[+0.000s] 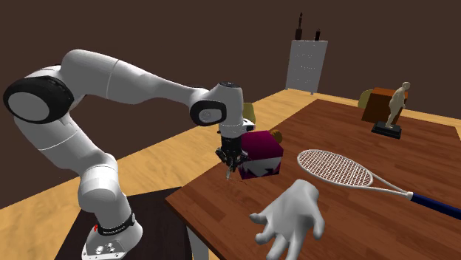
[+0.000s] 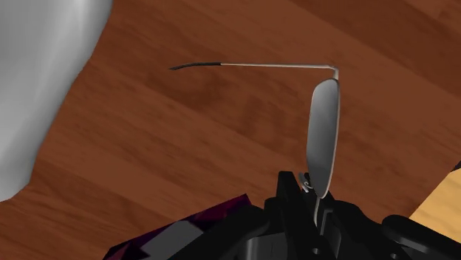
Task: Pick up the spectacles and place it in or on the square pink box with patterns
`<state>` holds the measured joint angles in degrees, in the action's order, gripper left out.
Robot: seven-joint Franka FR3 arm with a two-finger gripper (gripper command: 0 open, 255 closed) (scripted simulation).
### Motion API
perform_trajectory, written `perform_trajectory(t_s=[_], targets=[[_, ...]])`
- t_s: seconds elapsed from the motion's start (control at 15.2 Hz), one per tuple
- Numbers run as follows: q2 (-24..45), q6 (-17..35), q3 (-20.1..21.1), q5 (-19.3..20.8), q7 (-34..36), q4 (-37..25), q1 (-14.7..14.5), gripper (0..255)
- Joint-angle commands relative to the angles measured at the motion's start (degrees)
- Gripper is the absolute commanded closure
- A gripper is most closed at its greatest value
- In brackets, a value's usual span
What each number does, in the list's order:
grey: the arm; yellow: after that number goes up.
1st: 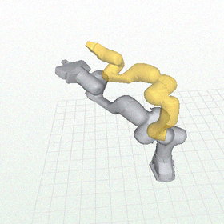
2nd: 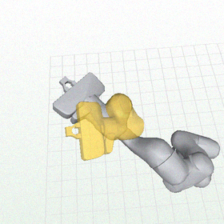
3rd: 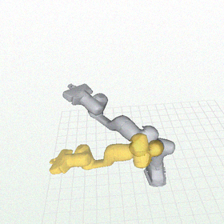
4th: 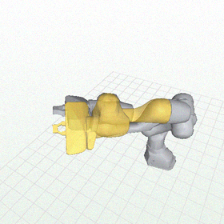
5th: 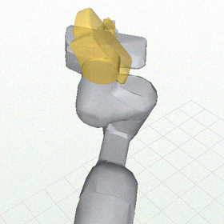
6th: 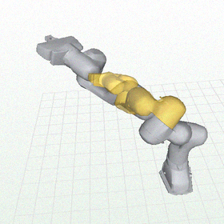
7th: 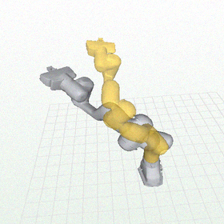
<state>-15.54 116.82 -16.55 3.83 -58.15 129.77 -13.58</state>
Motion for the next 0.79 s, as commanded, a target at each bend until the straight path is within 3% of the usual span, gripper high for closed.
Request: perform_trajectory(t_s=[0.0, 0.73], targets=[[-0.5, -1.6, 0.2, 0.1, 0.2, -1.0, 0.0, 255], [-1.8, -10.1, 0.8, 0.1, 0.4, -8.3, -0.2, 255]])
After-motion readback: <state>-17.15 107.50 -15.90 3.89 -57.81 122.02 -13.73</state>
